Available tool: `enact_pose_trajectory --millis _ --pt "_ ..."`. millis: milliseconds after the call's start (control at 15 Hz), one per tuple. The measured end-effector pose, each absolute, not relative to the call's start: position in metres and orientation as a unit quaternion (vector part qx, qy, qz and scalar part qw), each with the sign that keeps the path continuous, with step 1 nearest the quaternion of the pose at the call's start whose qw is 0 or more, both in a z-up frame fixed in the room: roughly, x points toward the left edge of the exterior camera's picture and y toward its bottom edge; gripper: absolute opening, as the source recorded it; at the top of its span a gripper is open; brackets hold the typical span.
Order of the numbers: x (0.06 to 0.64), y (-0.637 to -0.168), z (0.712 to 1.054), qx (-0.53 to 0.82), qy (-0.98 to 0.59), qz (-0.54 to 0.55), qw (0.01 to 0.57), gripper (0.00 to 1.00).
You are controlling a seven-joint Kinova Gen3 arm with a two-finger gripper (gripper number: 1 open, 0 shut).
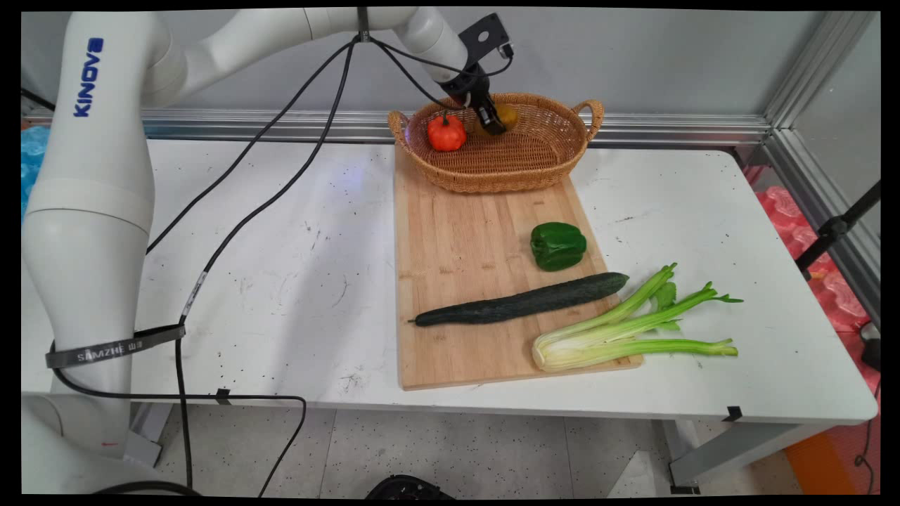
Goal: Place the picked object in the vegetable basket
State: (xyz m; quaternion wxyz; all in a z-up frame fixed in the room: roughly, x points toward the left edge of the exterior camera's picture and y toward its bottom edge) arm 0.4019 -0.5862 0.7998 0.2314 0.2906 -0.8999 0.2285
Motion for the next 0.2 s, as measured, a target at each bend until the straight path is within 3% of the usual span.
enact_pose_trajectory --millis 200 --pt "0.4038 -0.5850 0.7930 0.292 -0.901 0.224 0.232 1.00"
